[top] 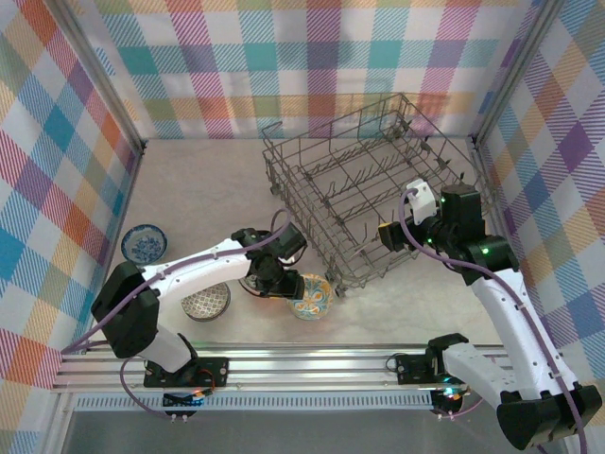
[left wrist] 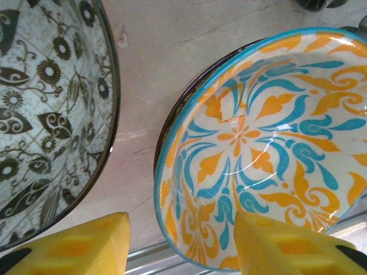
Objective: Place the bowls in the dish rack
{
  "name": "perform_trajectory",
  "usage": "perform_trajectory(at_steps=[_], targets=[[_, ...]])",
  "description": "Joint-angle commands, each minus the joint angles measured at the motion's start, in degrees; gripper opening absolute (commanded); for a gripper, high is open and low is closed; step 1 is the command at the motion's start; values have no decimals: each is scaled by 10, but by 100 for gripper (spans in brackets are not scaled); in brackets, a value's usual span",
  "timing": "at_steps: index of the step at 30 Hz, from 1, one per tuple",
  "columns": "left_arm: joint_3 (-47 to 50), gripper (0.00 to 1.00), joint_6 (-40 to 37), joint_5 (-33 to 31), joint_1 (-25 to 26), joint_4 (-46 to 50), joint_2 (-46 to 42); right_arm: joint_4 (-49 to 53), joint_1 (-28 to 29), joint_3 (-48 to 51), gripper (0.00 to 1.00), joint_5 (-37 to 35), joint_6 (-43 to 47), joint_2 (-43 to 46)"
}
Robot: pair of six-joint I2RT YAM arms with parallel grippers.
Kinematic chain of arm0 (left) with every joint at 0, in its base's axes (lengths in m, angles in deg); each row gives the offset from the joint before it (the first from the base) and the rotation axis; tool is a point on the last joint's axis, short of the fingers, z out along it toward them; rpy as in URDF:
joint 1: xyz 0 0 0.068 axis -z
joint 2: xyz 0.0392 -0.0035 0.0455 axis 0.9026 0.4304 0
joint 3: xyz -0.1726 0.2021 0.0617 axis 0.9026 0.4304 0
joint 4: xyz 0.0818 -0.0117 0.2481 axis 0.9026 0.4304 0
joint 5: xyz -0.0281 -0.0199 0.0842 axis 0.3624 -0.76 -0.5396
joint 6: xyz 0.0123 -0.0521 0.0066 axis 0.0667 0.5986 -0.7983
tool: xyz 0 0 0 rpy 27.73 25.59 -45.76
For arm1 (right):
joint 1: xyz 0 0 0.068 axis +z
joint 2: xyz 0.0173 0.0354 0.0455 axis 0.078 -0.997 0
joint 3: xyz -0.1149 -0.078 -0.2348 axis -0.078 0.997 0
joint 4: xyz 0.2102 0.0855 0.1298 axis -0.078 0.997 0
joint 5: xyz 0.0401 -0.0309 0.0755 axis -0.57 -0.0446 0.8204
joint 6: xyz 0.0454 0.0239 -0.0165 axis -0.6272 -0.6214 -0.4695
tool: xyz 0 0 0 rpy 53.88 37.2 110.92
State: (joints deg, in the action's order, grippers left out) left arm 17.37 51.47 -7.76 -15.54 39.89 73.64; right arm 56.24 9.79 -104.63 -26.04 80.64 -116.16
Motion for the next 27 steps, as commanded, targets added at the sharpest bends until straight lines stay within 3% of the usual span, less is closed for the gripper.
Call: perform_trajectory(at_steps=[1, 27], targets=[[8, 48, 9, 21, -5, -13, 10, -14, -1, 0, 89, 3, -12, 4], [2, 9, 5, 8, -5, -20, 8, -8, 0, 15, 88, -1, -16, 29]])
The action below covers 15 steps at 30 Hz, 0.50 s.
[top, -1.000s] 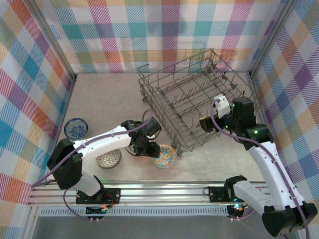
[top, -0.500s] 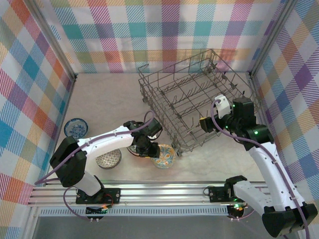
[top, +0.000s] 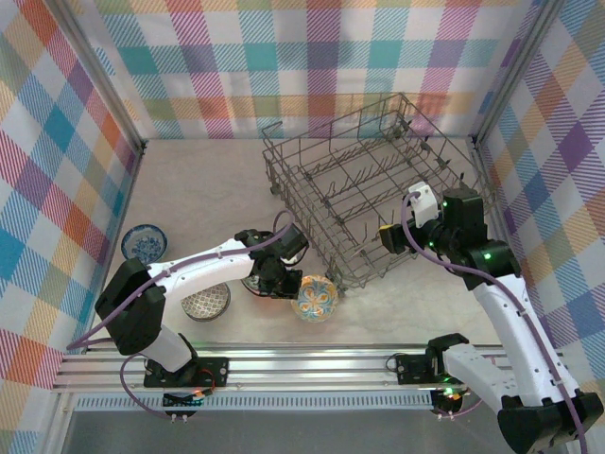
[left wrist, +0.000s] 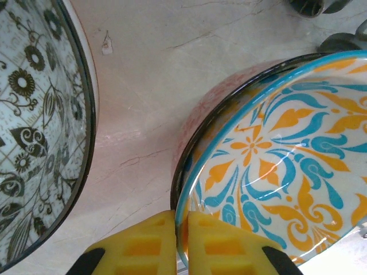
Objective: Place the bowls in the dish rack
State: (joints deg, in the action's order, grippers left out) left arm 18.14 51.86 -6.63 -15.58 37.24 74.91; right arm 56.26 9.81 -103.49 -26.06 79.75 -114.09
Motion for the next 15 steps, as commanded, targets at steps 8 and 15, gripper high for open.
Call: perform_trajectory(at_steps=[8, 15], targets=[[-12, 6, 5, -8, -10, 11, -20, -6, -1, 4, 89, -1, -10, 14], [8, 12, 20, 13, -18, -15, -17, -11, -1, 6, 88, 3, -14, 13]])
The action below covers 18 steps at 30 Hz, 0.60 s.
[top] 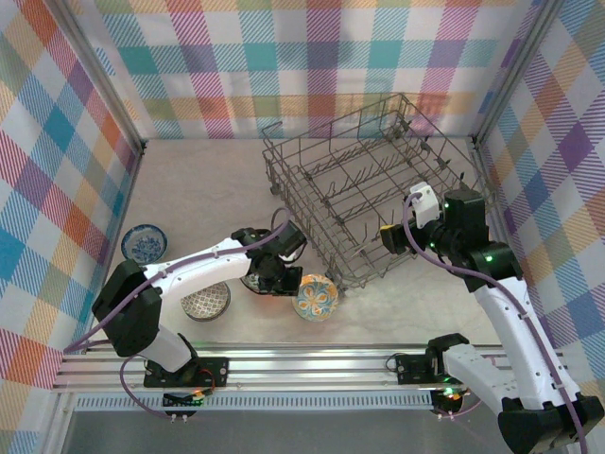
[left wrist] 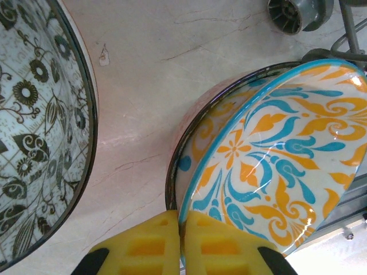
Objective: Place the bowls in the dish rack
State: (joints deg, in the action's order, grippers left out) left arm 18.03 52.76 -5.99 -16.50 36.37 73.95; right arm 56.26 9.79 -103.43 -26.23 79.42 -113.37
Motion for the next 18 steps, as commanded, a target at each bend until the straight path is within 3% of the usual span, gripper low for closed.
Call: perform_trajectory(at_steps=[1, 10, 18], targets=[[10, 13, 13, 6, -10, -7, -5, -12, -1, 5, 88, 5, -10, 6], [20, 33, 17, 7, -10, -13, -1, -15, 0, 8, 88, 6, -10, 5], [14, 32, 17, 14, -10, -21, 17, -19, -1, 13, 89, 8, -13, 3]])
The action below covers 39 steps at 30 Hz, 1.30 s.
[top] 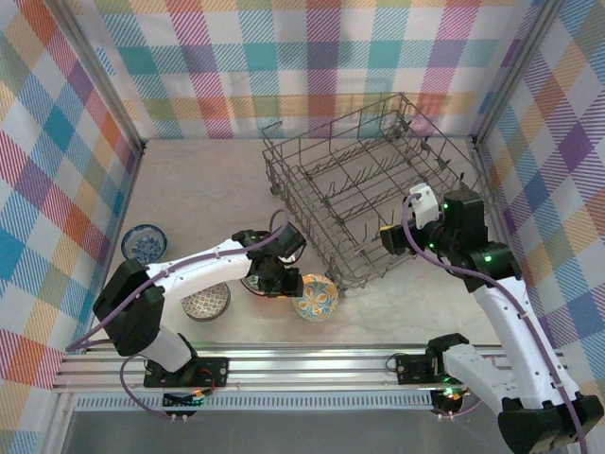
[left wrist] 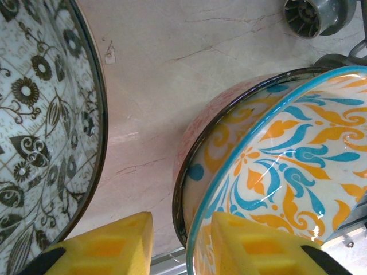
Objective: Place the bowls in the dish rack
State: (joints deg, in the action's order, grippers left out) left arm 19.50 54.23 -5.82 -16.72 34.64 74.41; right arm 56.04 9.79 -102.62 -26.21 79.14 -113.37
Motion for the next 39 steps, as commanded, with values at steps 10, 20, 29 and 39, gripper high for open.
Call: perform_trajectory(at_steps=[10, 20, 29, 39], targets=[[-9, 15, 0, 14, -7, -7, 19, -20, -1, 8, 89, 6, -10, 3], [-46, 0, -26, 8, -14, 16, 9, -10, 0, -2, 89, 3, -4, 3], [-47, 0, -31, -3, -17, 24, -32, 4, 0, -8, 89, 24, -6, 5], [-7, 0, -45, -2, -40, 2, -35, -3, -1, -1, 88, 35, -21, 3]])
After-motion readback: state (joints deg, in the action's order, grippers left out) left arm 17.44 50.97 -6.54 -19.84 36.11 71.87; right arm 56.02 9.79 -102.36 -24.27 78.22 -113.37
